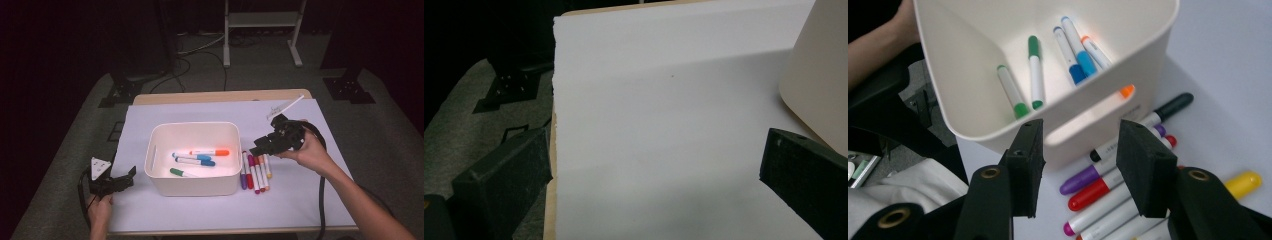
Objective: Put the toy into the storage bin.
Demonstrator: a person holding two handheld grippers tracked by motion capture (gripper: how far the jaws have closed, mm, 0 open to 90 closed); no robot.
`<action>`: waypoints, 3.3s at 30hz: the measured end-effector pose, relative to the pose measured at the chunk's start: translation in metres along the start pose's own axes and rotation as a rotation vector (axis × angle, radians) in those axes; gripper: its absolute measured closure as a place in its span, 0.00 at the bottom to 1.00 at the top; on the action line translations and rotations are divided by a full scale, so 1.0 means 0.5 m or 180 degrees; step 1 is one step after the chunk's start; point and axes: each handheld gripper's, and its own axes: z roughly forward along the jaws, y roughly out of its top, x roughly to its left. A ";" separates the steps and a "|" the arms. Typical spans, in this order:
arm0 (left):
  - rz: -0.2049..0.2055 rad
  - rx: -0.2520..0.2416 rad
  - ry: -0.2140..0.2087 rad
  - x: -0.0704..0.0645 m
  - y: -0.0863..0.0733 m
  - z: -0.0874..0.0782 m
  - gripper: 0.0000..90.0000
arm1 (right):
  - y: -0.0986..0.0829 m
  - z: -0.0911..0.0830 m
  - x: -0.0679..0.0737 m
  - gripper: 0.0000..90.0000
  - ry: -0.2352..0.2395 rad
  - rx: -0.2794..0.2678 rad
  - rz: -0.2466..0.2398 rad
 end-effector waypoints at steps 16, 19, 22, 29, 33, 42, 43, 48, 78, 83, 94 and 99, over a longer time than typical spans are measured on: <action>0.0014 0.0002 -0.0001 0.001 0.000 -0.001 0.00 | -0.099 0.026 -0.060 0.58 -0.0170 0.0062 0.0323; 0.0013 0.0002 0.0000 0.000 0.000 -0.001 0.00 | -0.114 0.032 -0.069 0.58 -0.0221 0.0080 0.0345; 0.0014 0.0002 0.0001 0.000 0.000 -0.001 0.00 | -0.132 0.044 -0.083 0.58 -0.0323 0.0126 0.0385; 0.0025 -0.0001 -0.0002 0.000 0.000 -0.001 0.00 | -0.158 0.070 -0.107 0.59 -0.0467 0.0174 0.0475; 0.0024 0.0001 -0.0003 0.001 0.000 -0.001 0.00 | -0.166 0.087 -0.118 0.60 -0.0552 0.0222 0.0491; 0.0015 0.0003 -0.0005 0.001 0.000 -0.001 0.00 | -0.175 0.115 -0.139 0.62 -0.0694 0.0176 0.0603; 0.0015 0.0003 -0.0005 0.001 0.000 -0.001 0.00 | -0.175 0.116 -0.140 0.62 -0.0701 0.0170 0.0613; 0.0010 0.0003 -0.0006 0.001 0.000 -0.001 0.00 | -0.176 0.129 -0.147 0.63 -0.0792 0.0181 0.0646; 0.0015 -0.0003 -0.0004 0.001 0.000 -0.001 0.00 | -0.218 0.098 -0.159 0.84 -0.1285 0.0343 0.0812; 0.0007 0.0005 0.0003 0.000 0.000 0.000 0.00 | -0.217 0.079 -0.151 0.84 -0.1102 0.0250 0.0876; 0.0024 0.0009 0.0005 0.000 0.000 0.000 0.00 | -0.197 0.039 -0.116 0.84 -0.0749 0.0036 0.0861; 0.0023 0.0010 0.0004 0.000 0.000 0.000 0.00 | -0.178 0.014 -0.096 0.84 -0.0584 -0.0088 0.0816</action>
